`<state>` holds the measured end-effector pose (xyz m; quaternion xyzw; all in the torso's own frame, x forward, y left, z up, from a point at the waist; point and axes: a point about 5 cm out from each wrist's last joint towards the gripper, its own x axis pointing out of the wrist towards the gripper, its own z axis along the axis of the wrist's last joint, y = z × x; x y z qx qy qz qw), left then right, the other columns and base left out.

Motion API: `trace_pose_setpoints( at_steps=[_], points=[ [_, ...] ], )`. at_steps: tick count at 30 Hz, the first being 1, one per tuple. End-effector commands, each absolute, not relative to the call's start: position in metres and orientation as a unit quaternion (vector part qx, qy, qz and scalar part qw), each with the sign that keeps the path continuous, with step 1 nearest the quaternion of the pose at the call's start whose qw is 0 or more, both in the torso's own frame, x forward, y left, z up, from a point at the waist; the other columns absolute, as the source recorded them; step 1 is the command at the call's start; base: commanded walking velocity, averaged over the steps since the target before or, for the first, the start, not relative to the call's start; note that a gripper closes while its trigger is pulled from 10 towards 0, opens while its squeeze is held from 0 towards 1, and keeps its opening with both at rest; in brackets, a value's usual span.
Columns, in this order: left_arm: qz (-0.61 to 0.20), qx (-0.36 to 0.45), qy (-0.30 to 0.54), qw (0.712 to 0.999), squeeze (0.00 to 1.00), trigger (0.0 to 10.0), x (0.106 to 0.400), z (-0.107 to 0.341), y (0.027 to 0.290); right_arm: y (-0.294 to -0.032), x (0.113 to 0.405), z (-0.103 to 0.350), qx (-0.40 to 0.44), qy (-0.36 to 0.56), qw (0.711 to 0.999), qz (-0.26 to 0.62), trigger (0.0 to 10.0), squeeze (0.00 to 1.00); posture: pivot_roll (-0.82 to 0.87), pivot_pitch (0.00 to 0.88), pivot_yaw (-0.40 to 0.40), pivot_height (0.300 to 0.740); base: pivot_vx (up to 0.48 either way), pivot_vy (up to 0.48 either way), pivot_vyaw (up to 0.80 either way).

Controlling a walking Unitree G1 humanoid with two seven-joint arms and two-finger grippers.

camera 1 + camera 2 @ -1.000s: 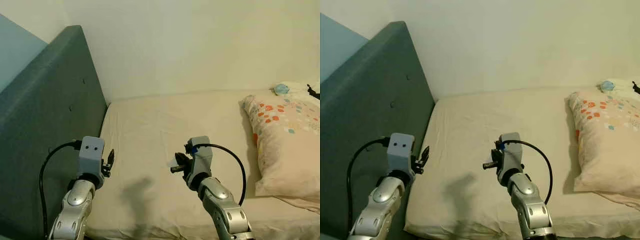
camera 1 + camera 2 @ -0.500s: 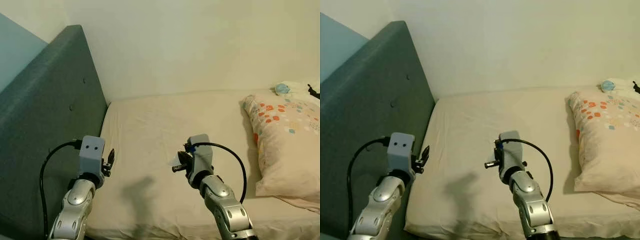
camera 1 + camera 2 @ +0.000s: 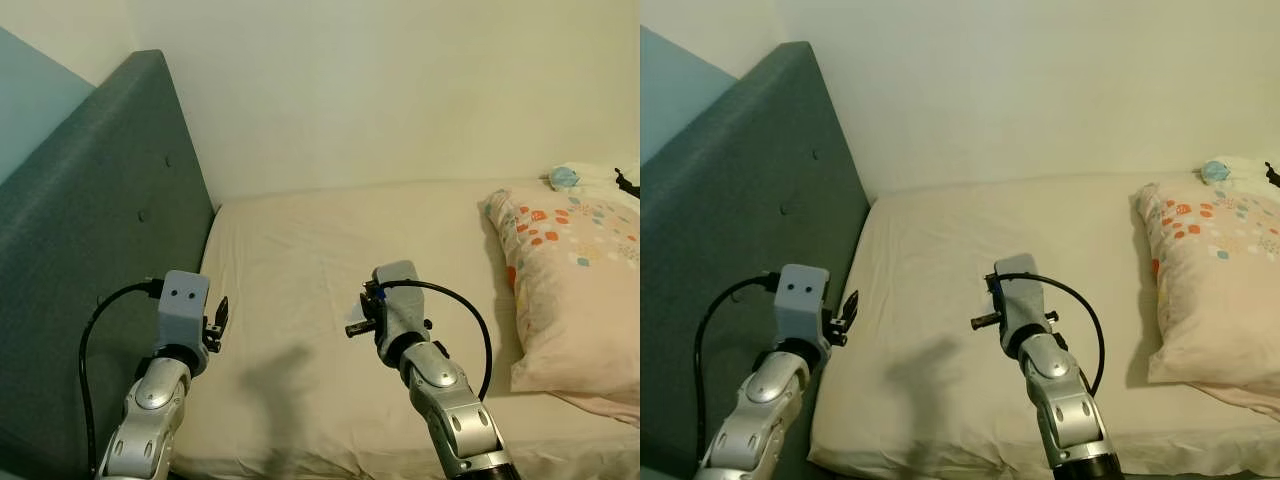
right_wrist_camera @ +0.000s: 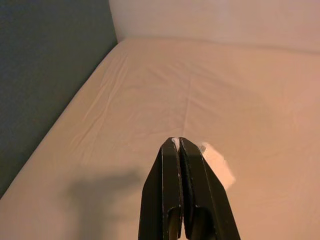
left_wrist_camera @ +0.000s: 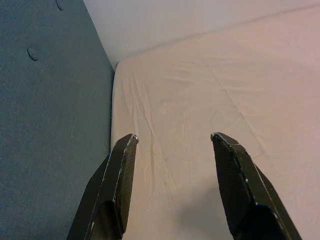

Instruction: Clean up the room

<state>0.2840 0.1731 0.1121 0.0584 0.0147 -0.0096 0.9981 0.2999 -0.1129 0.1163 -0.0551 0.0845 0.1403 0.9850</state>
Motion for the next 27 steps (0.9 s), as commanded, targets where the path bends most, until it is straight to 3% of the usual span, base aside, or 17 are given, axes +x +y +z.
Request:
trace_pose_setpoints(
  at_steps=[1, 20, 27],
  points=[
    [-0.001, 0.063, 0.029, 0.998, 0.0, 10.0, 0.283, 0.106, 0.18, -0.108, 0.3, 0.115, -0.057, 0.083, 0.984, 0.147, 10.0, 0.0, -0.08, 0.085, 0.029, 0.74, 0.0, 0.0, 0.0],
    [-0.002, 0.063, 0.032, 0.997, 0.0, 10.0, 0.283, 0.105, 0.18, -0.11, 0.3, 0.105, -0.069, 0.105, 0.982, 0.142, 10.0, 0.0, -0.08, 0.072, 0.025, 0.74, 0.0, 0.0, 0.0],
    [0.021, 0.04, 0.057, 0.997, 0.0, 10.0, 0.277, 0.094, 0.184, -0.108, 0.298, 0.097, -0.039, 0.114, 0.985, 0.126, 10.0, 0.0, -0.06, 0.041, 0.014, 0.74, 0.0, 0.0, 0.0]
  ],
)
